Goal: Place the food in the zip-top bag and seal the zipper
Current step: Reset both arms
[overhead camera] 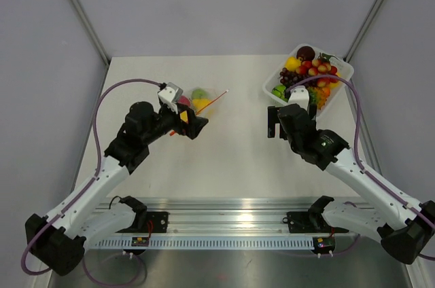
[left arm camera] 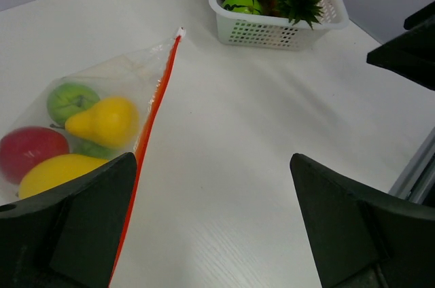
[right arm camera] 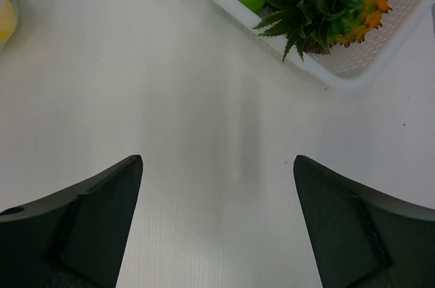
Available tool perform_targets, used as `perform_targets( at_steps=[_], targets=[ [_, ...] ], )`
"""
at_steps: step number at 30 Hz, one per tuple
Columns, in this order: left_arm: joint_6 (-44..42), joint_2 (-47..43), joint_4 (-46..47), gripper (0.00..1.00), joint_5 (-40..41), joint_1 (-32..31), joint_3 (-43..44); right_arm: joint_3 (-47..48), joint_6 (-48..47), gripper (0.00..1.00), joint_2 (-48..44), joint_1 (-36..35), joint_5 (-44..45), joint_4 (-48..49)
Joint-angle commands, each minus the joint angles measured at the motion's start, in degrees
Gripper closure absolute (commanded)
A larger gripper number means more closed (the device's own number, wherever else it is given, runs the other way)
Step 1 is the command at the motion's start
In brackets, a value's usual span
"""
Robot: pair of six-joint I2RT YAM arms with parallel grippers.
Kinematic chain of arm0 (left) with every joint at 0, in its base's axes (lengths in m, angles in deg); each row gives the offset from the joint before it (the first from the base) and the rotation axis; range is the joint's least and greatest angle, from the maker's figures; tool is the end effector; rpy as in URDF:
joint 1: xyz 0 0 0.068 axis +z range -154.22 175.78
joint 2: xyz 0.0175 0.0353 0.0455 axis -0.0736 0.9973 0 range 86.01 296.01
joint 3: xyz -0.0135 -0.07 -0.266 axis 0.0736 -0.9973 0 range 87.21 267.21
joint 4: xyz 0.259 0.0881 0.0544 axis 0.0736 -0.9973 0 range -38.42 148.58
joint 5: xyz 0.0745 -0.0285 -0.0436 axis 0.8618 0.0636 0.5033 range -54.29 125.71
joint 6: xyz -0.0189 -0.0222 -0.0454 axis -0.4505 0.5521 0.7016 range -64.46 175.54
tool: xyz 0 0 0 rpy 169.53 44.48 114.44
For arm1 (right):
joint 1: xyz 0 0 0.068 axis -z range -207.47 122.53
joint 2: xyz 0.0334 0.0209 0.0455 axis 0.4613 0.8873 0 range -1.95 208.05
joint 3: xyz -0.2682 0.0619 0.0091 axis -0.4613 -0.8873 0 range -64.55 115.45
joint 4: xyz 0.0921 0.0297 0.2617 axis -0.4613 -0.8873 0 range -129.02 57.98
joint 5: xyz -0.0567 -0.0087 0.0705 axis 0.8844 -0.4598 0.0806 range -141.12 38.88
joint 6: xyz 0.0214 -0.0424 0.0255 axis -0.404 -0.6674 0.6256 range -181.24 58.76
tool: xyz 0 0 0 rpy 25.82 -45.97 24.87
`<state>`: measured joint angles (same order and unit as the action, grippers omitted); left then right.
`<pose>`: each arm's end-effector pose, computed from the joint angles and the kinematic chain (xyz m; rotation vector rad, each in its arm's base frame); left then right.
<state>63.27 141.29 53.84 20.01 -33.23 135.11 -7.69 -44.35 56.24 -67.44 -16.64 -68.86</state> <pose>0.2080 -0.1263 0.3354 0.5349 1.7495 -0.7009 0.1858 0.1296 0.3302 -0.1091 2.1037 -0.0866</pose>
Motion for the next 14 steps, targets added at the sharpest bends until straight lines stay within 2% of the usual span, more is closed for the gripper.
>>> perform_targets(
  at_steps=[1, 4, 8, 14],
  targets=[
    [1.35, -6.67, 6.84, 0.01, 1.38, -1.83, -5.09, -1.13, 1.75, 0.01, -1.32, 0.33, 1.29, 4.67],
    [-1.13, -9.49, 3.78, 0.01, 1.38, -4.03, -6.5, -2.45, 2.01, 0.01, -2.29, 0.33, 1.12, 6.69],
    [-0.87, -8.44, -1.94, 0.01, 1.72, -4.82, -6.59, -3.42, 3.33, 0.0, -3.26, 0.33, 1.55, 7.75],
    [1.68, -7.47, -0.9, 0.01, 1.73, -6.14, -8.08, -3.6, 8.07, 0.0, -3.96, 0.33, 3.84, 5.21]
  ],
)
